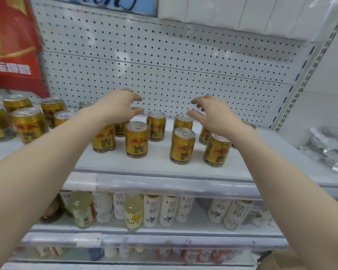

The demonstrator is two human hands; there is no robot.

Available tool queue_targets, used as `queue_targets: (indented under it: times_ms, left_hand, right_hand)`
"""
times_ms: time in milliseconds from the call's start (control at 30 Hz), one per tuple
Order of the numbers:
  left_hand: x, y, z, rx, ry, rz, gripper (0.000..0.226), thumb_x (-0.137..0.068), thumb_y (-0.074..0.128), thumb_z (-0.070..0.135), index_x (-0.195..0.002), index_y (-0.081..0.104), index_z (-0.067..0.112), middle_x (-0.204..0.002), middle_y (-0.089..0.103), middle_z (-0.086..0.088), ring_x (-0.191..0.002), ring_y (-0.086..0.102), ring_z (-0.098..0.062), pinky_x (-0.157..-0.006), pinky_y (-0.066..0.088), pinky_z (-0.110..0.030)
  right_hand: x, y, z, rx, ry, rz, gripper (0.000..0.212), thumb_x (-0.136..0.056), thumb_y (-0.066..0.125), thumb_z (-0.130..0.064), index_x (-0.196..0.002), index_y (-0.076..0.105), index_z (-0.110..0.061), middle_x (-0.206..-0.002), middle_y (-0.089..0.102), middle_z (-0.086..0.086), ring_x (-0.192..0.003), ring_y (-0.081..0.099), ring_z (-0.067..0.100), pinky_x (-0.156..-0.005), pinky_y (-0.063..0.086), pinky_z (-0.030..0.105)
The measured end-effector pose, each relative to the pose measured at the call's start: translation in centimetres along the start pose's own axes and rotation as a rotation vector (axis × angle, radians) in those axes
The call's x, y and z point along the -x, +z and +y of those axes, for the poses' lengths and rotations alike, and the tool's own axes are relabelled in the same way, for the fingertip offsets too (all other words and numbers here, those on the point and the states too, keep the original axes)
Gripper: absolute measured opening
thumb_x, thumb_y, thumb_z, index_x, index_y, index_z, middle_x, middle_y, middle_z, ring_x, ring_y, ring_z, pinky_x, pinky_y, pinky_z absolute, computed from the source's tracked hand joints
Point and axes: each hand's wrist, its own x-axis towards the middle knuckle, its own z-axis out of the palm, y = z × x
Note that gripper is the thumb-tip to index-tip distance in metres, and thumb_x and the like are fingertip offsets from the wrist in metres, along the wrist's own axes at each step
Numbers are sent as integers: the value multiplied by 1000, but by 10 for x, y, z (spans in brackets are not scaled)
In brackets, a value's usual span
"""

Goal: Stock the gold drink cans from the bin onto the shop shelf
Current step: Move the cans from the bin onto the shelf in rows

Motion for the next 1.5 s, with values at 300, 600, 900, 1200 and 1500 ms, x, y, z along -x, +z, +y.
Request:
queue_targets:
  times_ms: [300,600,900,1200,1500]
  left_hand:
    - [-24,14,-78,-106,-21,-186,59,-95,45,48,-147,34,22,-150,39,-6,-132,40,-29,-102,37,-41]
    - [-40,20,-91,-34,21,-227,54,-91,56,42,-138,47,18,-131,57,-8,-118,52,-28,-86,41,-32]
    - [-27,8,-98,116,10,-159,56,-89,54,50,-137,48,23,-136,54,-2,-119,53,-23,-93,43,-35]
    - [31,-1,-103,89,55,-276,65,-79,68,48,-138,46,32,-132,56,0,-112,55,-21,-81,44,-27]
    - [31,12,-88,211,207,-263,63,-81,66,42,-140,45,30,-139,52,1,-120,53,-20,-93,48,-33]
  right_hand:
    - [-81,64,-79,75,28,-321,58,-98,46,-45,-146,38,-12,-146,45,12,-131,43,31,-101,40,38]
    - [-90,87,-88,75,56,-277,46,-94,52,-41,-128,56,-10,-124,60,13,-112,54,30,-90,45,37]
    - [-85,85,-96,-10,38,-185,47,-98,46,-42,-139,49,-19,-136,51,9,-123,49,26,-100,40,37]
    - [-28,62,-135,-100,-44,-316,53,-83,61,-55,-128,57,-27,-124,57,-4,-110,54,15,-88,48,32]
    - [-11,56,-131,-17,102,-248,51,-86,61,-52,-127,59,-23,-121,64,3,-94,54,16,-73,42,27]
